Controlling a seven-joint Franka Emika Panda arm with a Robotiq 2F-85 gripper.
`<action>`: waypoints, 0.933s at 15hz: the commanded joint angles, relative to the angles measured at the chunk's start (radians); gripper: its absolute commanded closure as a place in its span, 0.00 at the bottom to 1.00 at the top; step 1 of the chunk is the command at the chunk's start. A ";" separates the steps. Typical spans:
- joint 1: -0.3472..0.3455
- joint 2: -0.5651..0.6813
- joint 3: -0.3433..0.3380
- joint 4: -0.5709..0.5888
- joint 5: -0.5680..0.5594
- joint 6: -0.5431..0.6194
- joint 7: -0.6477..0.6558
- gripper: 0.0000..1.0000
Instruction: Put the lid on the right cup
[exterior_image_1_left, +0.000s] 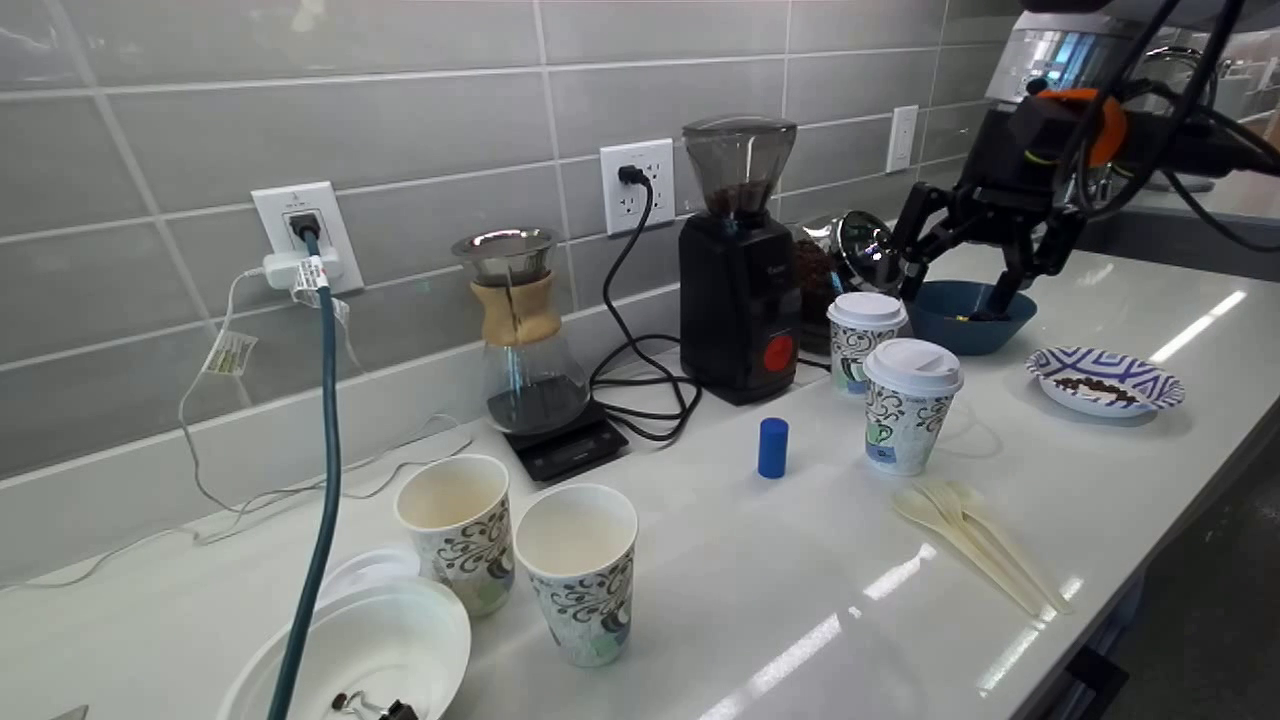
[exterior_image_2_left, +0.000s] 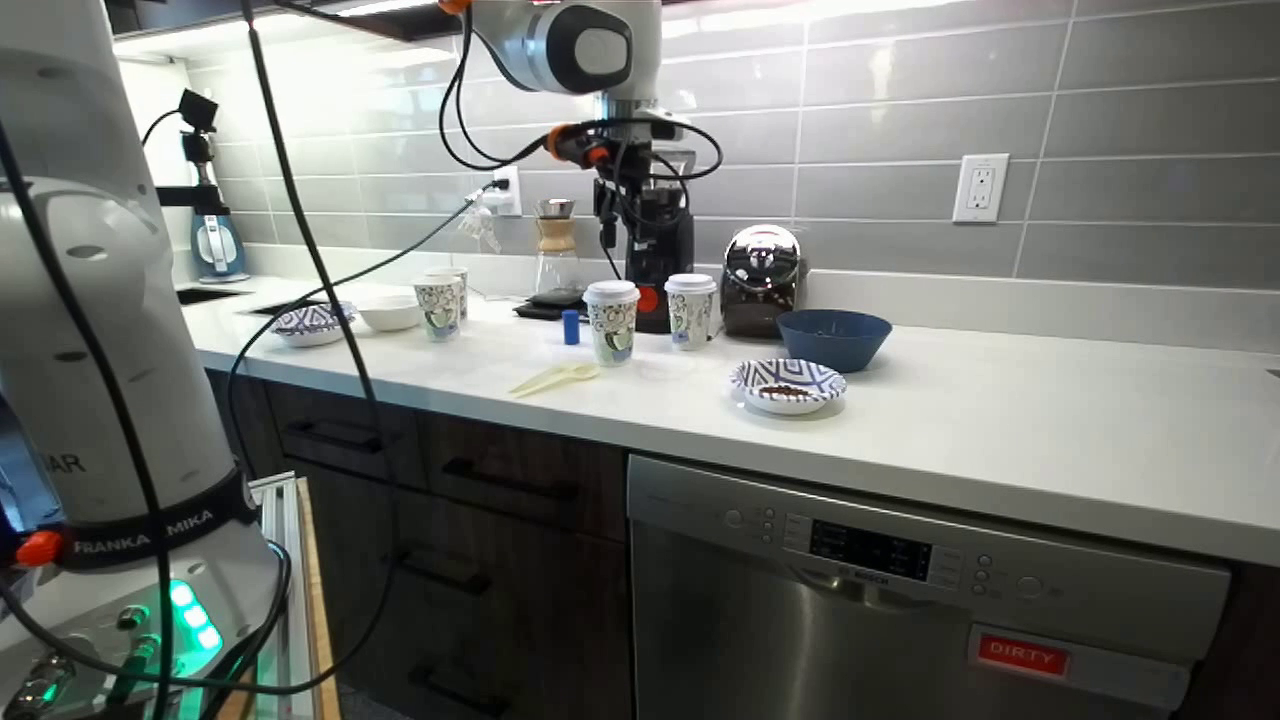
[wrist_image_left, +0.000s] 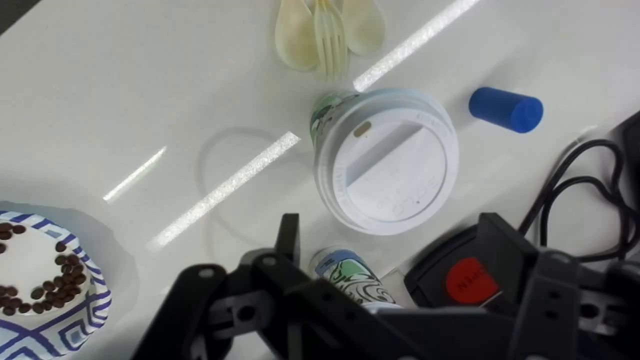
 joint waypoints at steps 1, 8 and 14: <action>0.014 0.070 -0.001 0.088 -0.043 -0.013 0.106 0.41; 0.032 0.182 -0.008 0.178 -0.075 -0.017 0.153 0.90; 0.041 0.229 -0.017 0.220 -0.101 -0.036 0.186 1.00</action>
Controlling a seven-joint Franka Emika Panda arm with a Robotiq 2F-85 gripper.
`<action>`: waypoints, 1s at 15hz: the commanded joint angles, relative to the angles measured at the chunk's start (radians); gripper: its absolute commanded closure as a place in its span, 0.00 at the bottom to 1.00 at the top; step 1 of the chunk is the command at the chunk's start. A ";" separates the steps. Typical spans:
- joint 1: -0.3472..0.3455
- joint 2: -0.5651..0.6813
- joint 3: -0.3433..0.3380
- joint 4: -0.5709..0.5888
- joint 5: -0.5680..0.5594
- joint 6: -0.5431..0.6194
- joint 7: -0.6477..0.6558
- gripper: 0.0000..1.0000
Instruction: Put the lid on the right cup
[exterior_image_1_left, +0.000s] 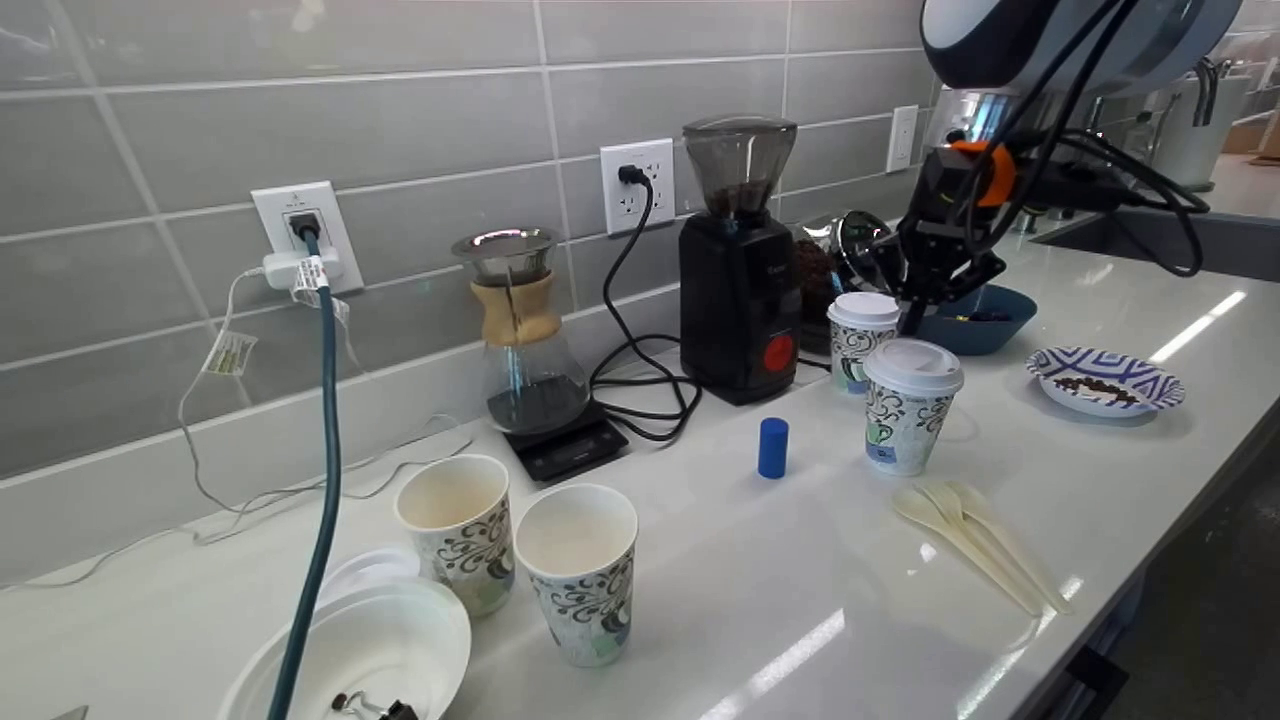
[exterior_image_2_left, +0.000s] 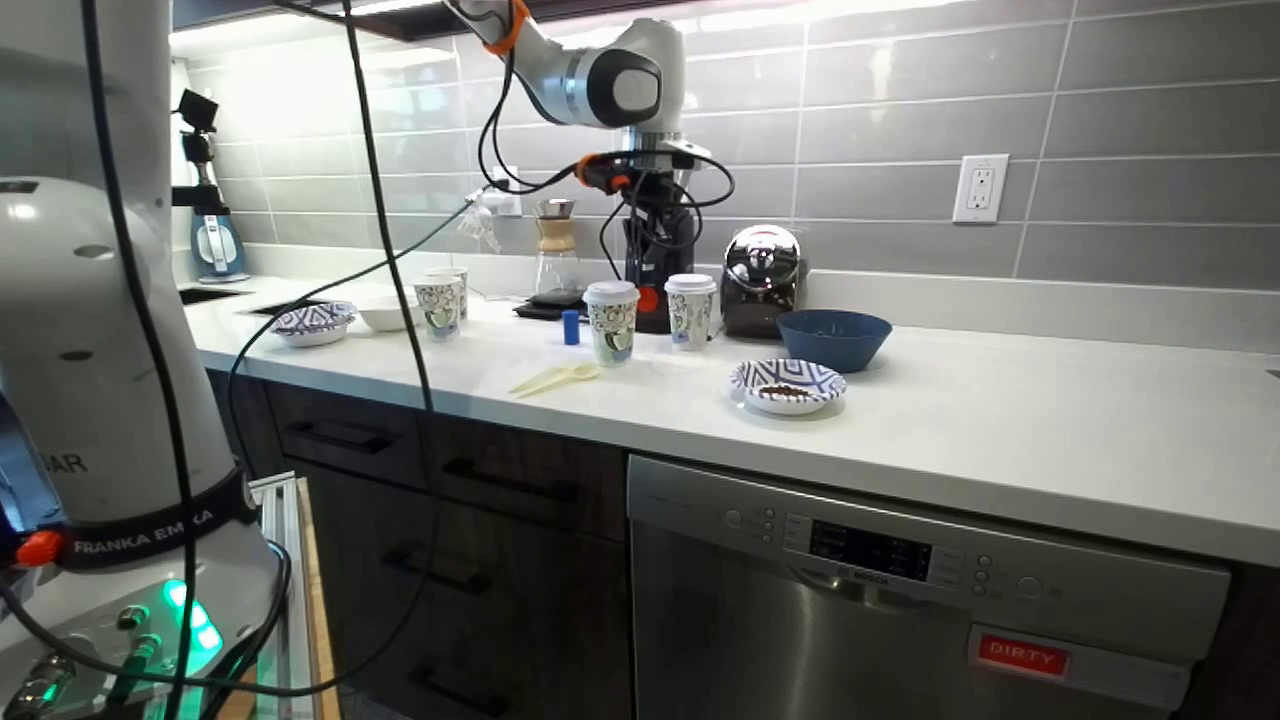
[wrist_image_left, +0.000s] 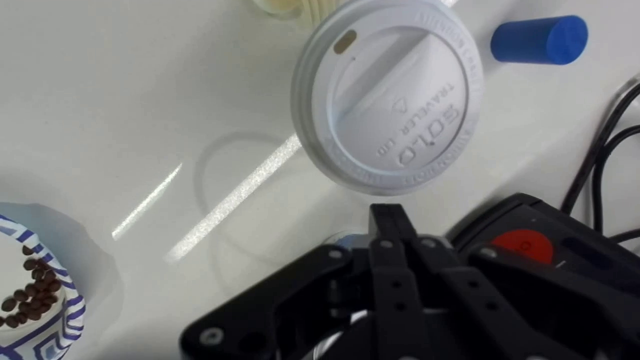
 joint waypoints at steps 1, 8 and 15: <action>0.022 0.033 -0.017 0.055 -0.040 -0.044 0.051 1.00; 0.026 0.043 -0.019 0.077 -0.041 -0.106 0.083 1.00; 0.029 0.059 -0.022 0.077 -0.049 -0.118 0.096 1.00</action>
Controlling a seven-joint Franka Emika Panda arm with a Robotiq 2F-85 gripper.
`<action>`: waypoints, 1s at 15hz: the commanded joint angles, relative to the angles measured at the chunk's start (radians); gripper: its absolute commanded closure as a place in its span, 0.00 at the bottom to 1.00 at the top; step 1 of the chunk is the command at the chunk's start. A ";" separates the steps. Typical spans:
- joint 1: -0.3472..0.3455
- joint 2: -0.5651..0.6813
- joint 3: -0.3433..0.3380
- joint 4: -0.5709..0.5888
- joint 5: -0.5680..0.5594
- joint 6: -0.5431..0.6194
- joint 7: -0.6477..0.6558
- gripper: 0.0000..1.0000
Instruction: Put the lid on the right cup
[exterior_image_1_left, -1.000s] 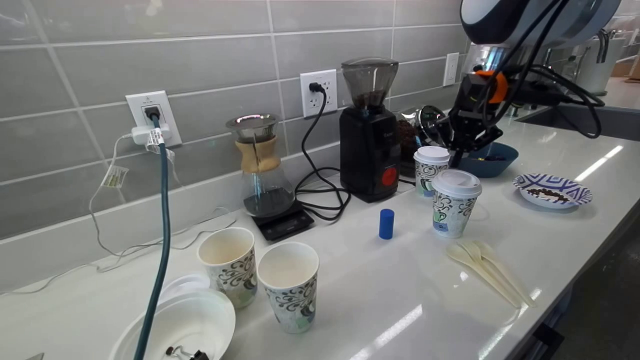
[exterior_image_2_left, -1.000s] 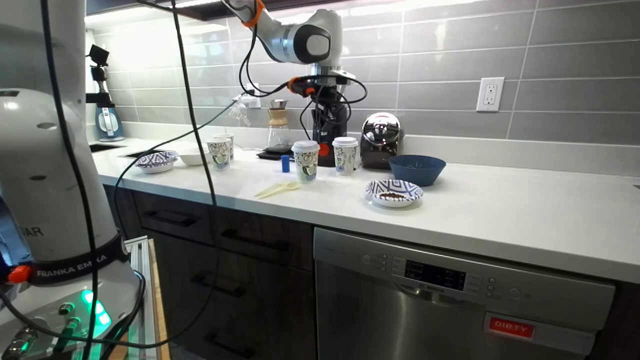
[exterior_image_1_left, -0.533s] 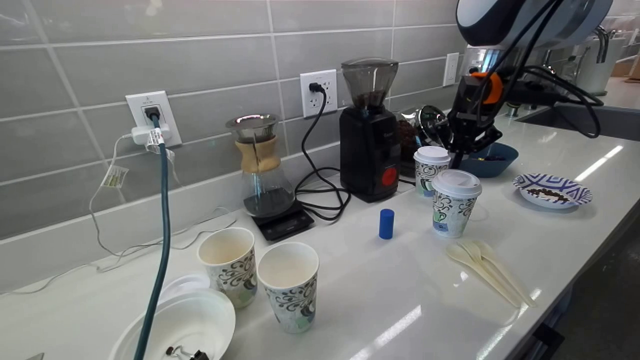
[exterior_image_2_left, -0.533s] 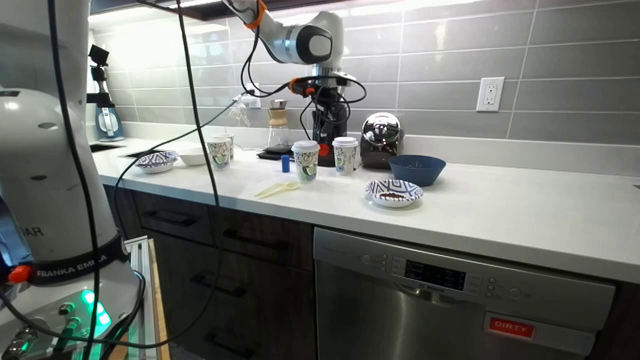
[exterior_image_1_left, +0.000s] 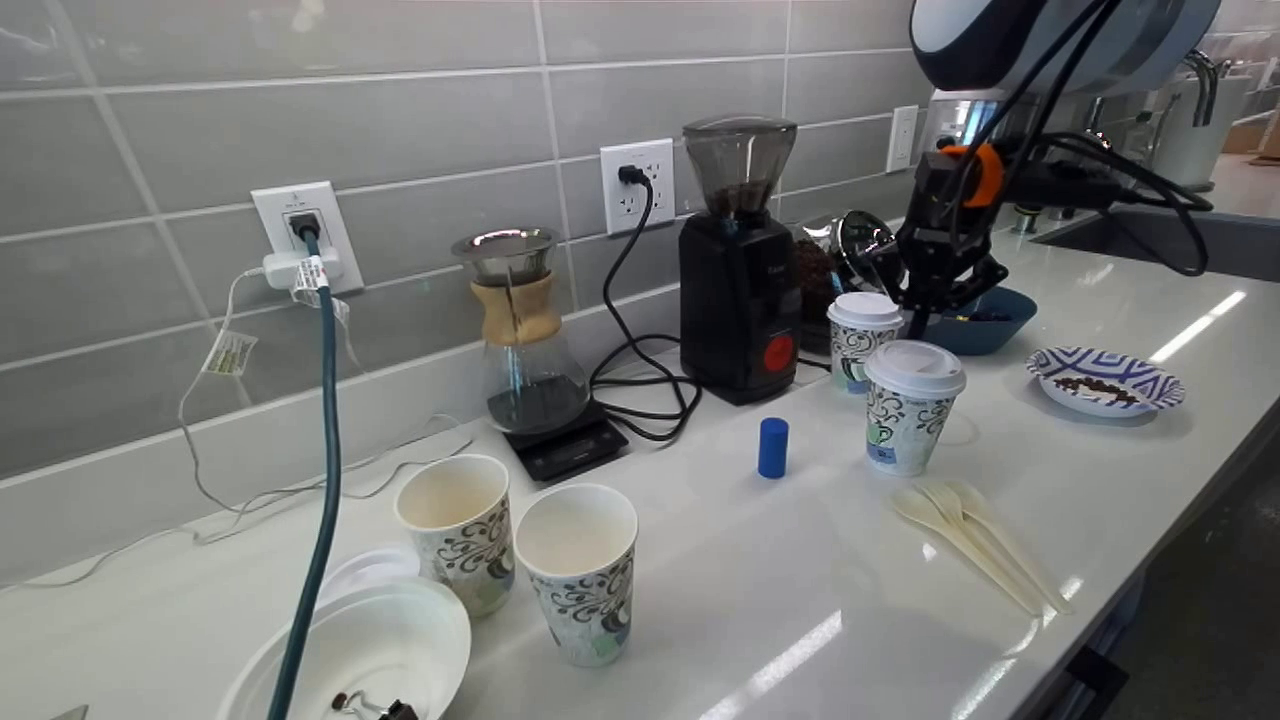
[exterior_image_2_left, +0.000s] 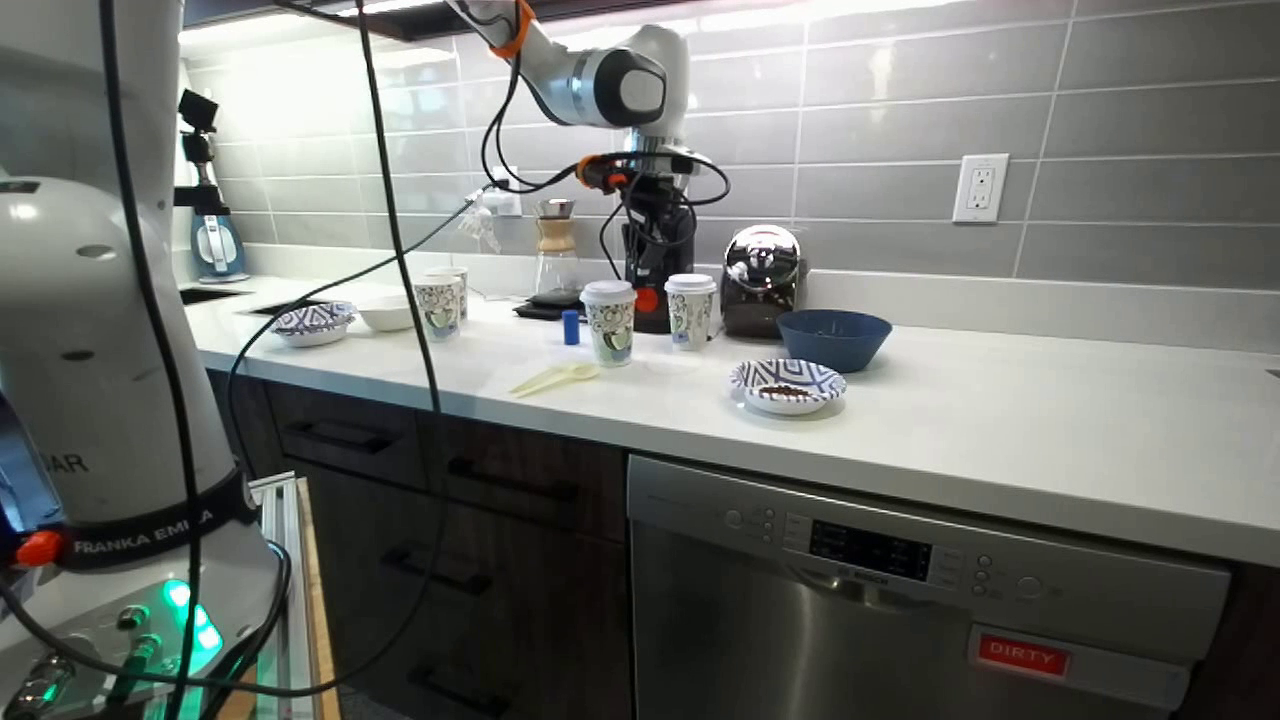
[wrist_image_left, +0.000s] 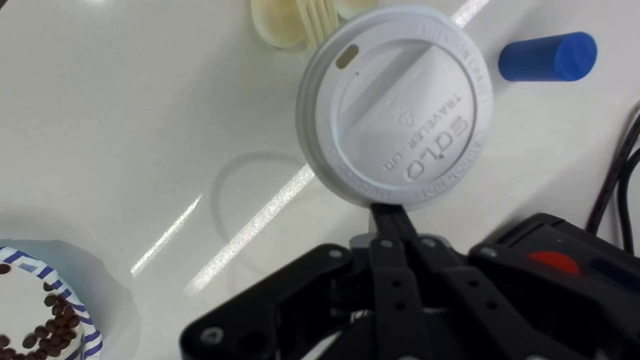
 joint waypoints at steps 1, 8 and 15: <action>0.021 0.031 -0.018 0.030 -0.034 -0.023 0.035 1.00; 0.021 0.020 -0.018 0.031 -0.033 -0.028 0.033 1.00; 0.025 -0.010 -0.015 0.033 -0.027 -0.033 0.031 1.00</action>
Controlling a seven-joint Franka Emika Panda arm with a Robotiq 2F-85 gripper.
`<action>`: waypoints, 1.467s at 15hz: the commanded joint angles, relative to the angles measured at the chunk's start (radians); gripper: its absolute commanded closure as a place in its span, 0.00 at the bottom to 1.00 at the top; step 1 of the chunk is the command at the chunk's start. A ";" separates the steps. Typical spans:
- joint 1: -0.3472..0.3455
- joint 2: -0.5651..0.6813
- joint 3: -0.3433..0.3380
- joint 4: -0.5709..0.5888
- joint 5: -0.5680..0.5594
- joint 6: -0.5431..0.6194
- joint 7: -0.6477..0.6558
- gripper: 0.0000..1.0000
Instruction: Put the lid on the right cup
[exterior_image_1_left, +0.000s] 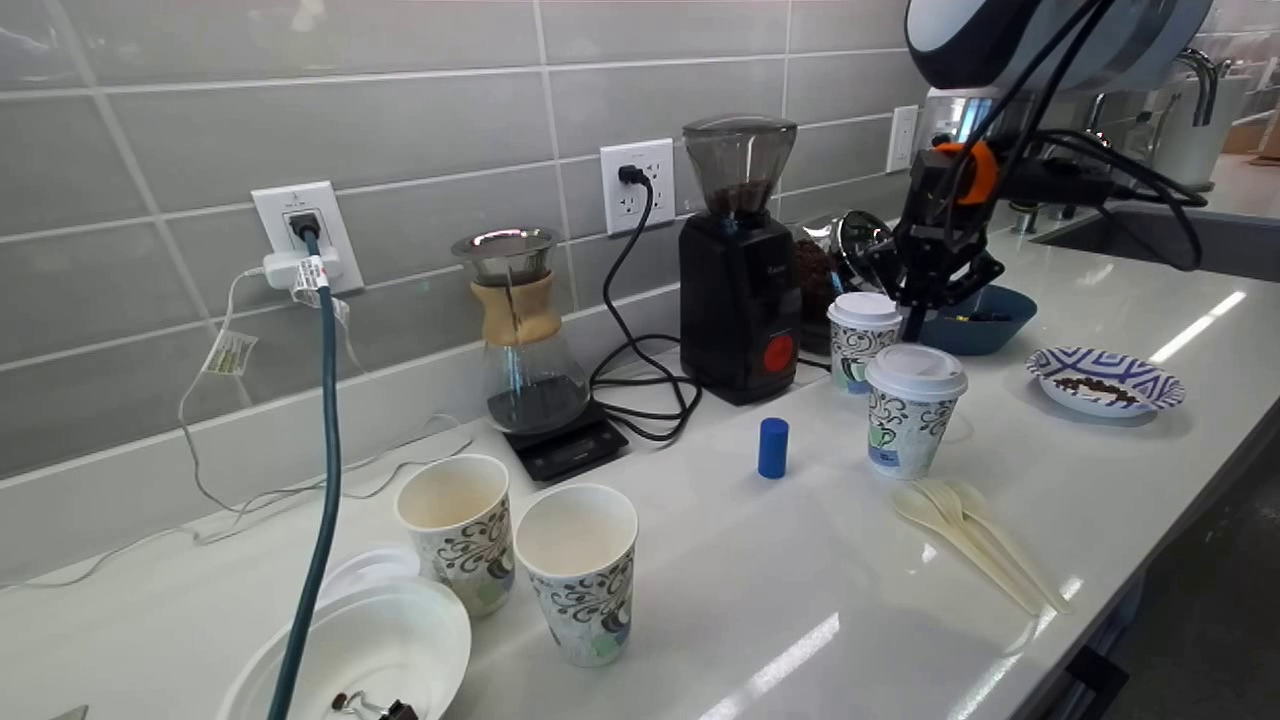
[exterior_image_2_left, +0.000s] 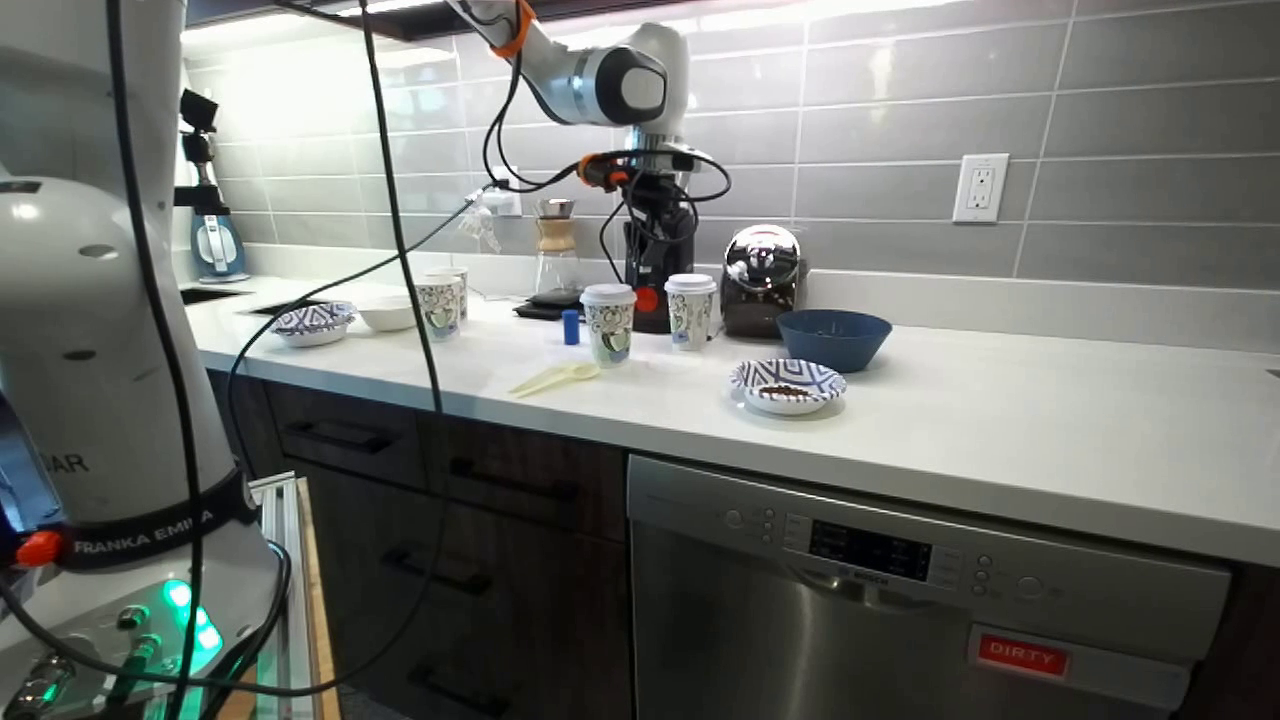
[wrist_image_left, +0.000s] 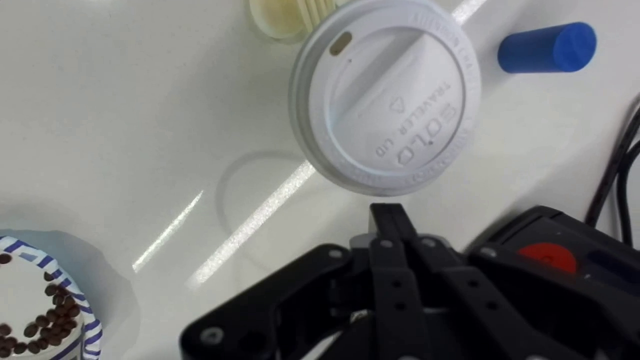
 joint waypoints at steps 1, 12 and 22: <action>0.018 -0.024 -0.010 0.013 -0.017 -0.034 0.023 1.00; 0.032 -0.150 0.014 -0.112 -0.024 -0.077 0.003 0.28; 0.050 -0.153 0.019 -0.163 -0.103 -0.031 0.013 0.35</action>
